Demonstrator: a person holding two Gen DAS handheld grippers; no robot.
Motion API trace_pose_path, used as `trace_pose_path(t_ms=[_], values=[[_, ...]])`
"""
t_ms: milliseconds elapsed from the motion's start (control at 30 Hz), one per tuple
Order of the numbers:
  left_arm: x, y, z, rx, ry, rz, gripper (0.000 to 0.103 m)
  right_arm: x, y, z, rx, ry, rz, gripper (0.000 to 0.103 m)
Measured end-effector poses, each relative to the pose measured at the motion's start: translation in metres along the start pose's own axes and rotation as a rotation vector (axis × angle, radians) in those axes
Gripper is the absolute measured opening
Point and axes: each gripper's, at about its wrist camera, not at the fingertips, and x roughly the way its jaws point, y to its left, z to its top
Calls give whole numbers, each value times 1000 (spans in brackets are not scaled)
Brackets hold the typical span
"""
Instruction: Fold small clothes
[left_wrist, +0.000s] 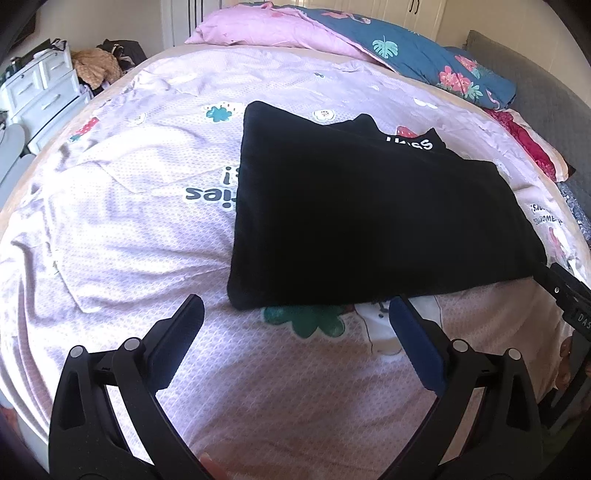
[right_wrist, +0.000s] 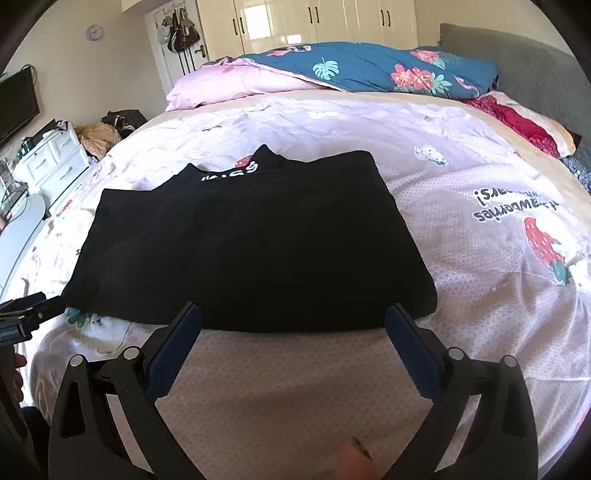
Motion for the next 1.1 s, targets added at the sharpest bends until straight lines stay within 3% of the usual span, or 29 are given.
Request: trace_pose_path(t_ms=[433,1100], values=[[-24,7,-8,-12,-39,-4,94,-25,38,-10,-85,-22,27,99],[-53,61,-10,-143,-102,34,94,-43,131,-4,-245,-59,110,99]])
